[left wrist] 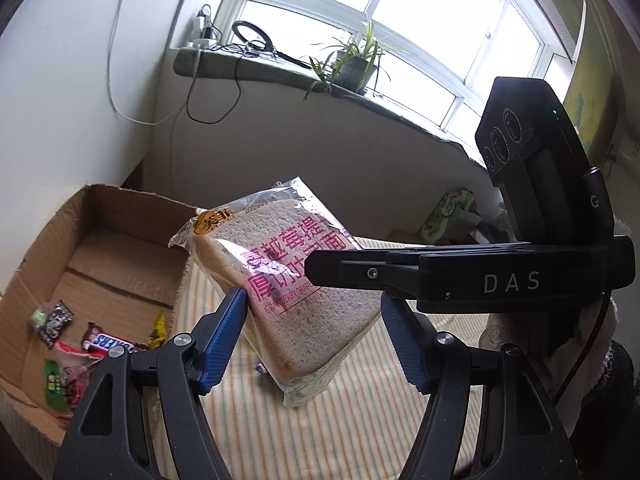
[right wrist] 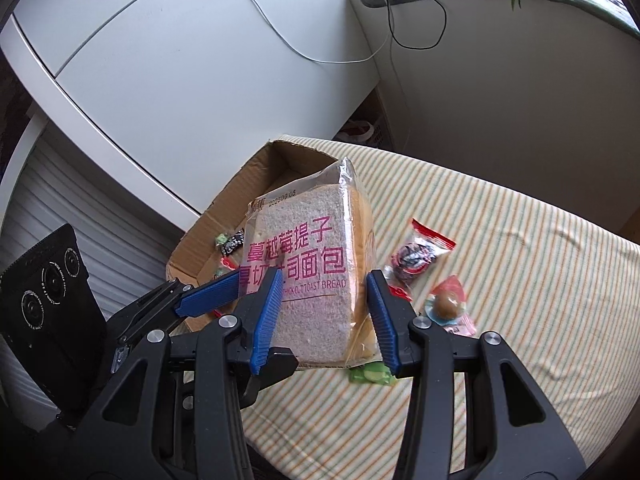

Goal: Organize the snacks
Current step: 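Carry the bread loaf with both grippers and lower it into the box, then open both grippers off the bread and move them back over the snacks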

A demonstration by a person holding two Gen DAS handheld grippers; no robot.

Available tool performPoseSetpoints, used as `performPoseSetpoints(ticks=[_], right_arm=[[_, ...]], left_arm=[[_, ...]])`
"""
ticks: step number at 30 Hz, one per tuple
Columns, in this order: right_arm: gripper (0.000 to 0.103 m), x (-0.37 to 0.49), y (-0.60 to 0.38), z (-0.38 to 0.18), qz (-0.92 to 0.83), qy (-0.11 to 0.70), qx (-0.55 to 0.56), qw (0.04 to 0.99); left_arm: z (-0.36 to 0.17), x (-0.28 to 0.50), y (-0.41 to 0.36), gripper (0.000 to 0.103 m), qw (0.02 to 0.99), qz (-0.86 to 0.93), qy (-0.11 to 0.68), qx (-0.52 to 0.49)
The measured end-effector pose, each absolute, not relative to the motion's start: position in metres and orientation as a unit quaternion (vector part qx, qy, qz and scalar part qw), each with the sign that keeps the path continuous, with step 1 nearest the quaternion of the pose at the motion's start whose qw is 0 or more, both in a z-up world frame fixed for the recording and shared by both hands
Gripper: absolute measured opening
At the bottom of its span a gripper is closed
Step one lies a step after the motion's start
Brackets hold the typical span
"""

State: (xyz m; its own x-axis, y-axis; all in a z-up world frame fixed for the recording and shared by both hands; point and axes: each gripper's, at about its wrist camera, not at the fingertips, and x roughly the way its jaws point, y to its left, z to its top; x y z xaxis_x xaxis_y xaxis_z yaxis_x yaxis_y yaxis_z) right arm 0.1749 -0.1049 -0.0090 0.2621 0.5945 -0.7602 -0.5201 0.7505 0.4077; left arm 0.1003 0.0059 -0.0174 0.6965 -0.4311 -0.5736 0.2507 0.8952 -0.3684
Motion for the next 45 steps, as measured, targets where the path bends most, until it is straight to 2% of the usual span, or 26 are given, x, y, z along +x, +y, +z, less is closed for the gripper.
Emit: performPoseSetpoints(ticks=[15, 27, 32, 37, 41, 45], right_arm=[[0.046, 0.192, -0.013, -0.015, 0.399, 0.493, 0.013, 0.773], [0.046, 0.207, 0.02, -0.025, 0.414, 0.489, -0.006, 0.768], [0.058, 0.206, 0.021, -0.025, 0.395, 0.478, -0.018, 0.784], [0.059, 0.21, 0.009, -0.021, 0.376, 0.471, -0.01, 0.798], [0.066, 0.208, -0.008, -0.014, 0.356, 0.46, -0.016, 0.813], [0.067, 0.203, -0.026, -0.01, 0.338, 0.452, -0.023, 0.826]], left_arm=[[-0.022, 0.112, 0.08, 0.068, 0.919, -0.12, 0.339, -0.161], [-0.033, 0.129, 0.113, 0.068, 0.918, -0.072, 0.35, -0.169], [-0.038, 0.134, 0.118, 0.068, 0.917, -0.043, 0.359, -0.169], [-0.036, 0.127, 0.116, 0.068, 0.921, -0.047, 0.355, -0.155], [-0.033, 0.119, 0.115, 0.068, 0.923, -0.049, 0.35, -0.154], [-0.031, 0.111, 0.112, 0.068, 0.927, -0.052, 0.34, -0.151]])
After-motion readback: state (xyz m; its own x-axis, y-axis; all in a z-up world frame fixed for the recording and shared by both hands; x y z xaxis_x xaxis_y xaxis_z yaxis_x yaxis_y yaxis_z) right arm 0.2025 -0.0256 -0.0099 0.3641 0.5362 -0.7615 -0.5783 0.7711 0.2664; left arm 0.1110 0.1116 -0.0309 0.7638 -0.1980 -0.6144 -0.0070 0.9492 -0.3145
